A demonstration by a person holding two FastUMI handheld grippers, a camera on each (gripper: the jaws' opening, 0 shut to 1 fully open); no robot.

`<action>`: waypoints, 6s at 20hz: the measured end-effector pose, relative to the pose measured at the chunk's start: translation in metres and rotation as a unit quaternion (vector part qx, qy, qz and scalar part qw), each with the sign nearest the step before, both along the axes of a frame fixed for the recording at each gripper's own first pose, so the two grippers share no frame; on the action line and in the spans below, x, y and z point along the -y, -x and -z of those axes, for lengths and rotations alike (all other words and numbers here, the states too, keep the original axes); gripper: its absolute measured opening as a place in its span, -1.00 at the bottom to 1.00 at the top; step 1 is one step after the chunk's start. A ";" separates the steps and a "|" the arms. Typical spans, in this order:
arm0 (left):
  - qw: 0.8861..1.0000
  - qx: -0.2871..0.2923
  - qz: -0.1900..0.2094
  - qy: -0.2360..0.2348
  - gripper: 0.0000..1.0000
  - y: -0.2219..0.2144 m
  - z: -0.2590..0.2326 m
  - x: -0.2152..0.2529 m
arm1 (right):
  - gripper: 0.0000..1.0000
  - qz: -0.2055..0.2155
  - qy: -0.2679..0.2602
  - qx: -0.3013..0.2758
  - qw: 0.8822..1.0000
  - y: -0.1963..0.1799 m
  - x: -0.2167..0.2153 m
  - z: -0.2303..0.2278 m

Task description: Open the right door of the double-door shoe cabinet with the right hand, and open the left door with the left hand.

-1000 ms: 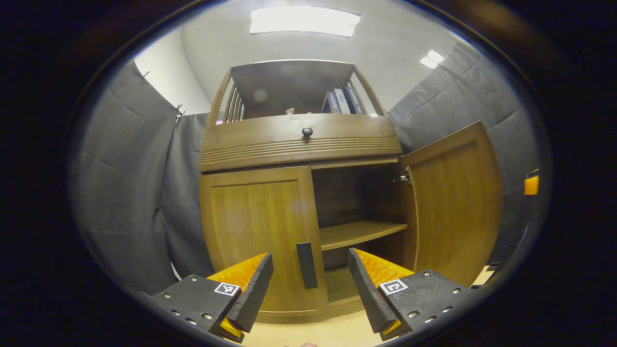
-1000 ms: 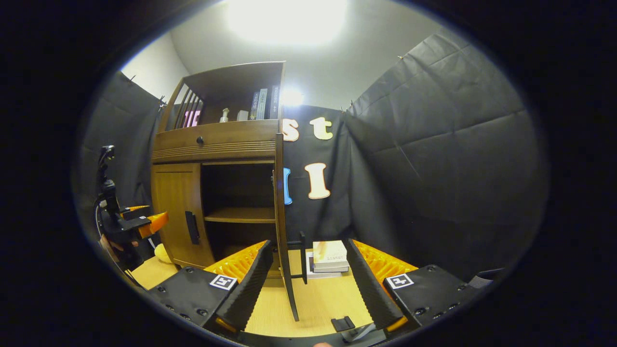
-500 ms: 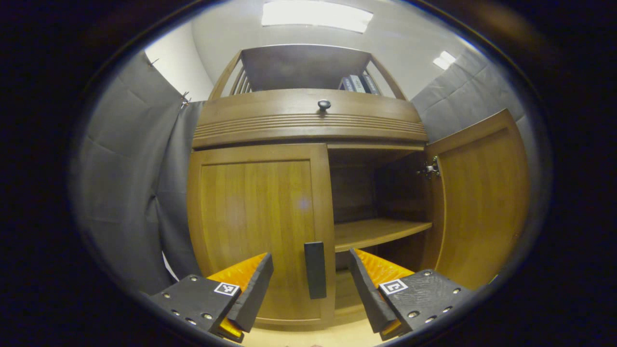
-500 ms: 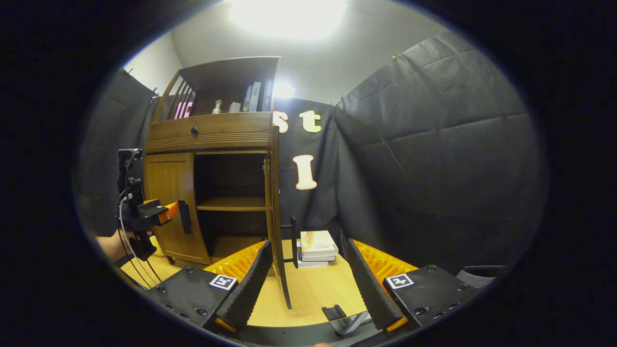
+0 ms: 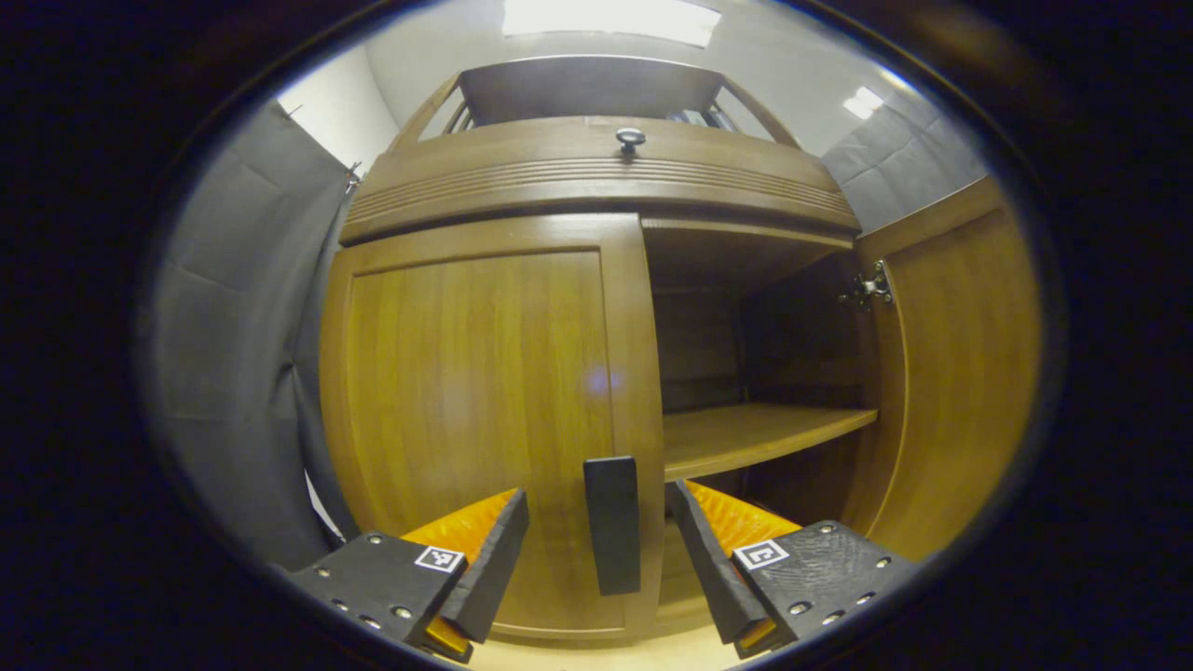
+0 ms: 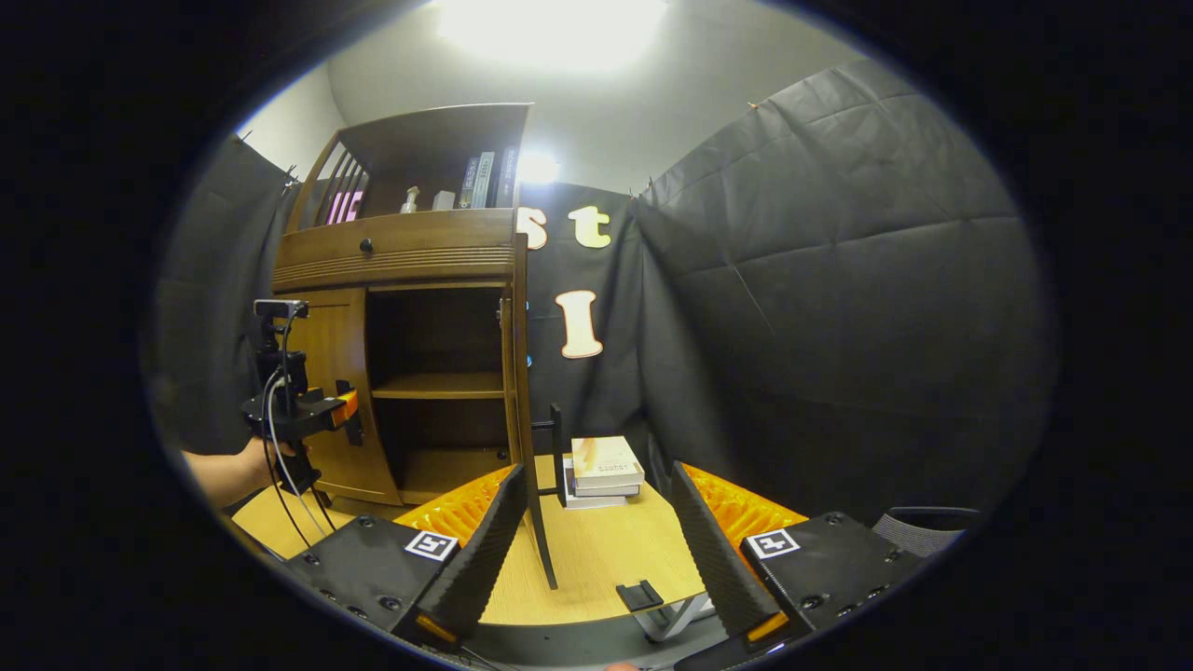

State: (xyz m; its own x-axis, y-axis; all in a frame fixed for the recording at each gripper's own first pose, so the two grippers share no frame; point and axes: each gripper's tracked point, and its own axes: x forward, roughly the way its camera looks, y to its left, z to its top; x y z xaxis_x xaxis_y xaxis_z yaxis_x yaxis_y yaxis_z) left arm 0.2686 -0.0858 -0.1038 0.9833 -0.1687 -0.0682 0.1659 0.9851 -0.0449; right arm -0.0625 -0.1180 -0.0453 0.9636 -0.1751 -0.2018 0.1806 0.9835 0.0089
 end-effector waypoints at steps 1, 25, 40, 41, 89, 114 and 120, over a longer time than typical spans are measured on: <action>1.000 0.001 0.003 -0.001 0.83 -0.003 0.002 0.003 | 0.93 -0.002 -0.001 -0.001 1.000 -0.003 0.004 0.002; 0.999 -0.040 -0.021 0.017 -0.77 0.045 0.007 -0.017 | 0.92 -0.071 -0.025 0.013 0.997 -0.029 -0.013 0.006; 0.998 -0.046 -0.033 0.022 -0.73 0.136 -0.004 -0.089 | 0.86 -0.170 -0.033 0.026 0.985 -0.057 -0.091 0.000; 0.998 -0.046 -0.033 0.021 -0.70 0.141 -0.004 -0.095 | 0.92 -0.175 -0.033 0.027 0.984 -0.059 -0.097 -0.001; 0.993 -0.011 -0.115 0.014 -0.91 0.305 -0.053 -0.283 | 0.93 -0.205 -0.029 0.054 0.977 -0.045 -0.201 -0.029; 0.995 -0.014 -0.097 0.000 -0.23 0.400 -0.082 -0.209 | 0.94 -0.155 -0.007 0.078 0.985 0.013 -0.146 -0.039; 0.993 0.004 -0.121 -0.008 0.66 0.410 -0.093 -0.222 | 0.94 -0.151 -0.008 0.079 0.985 0.015 -0.141 -0.041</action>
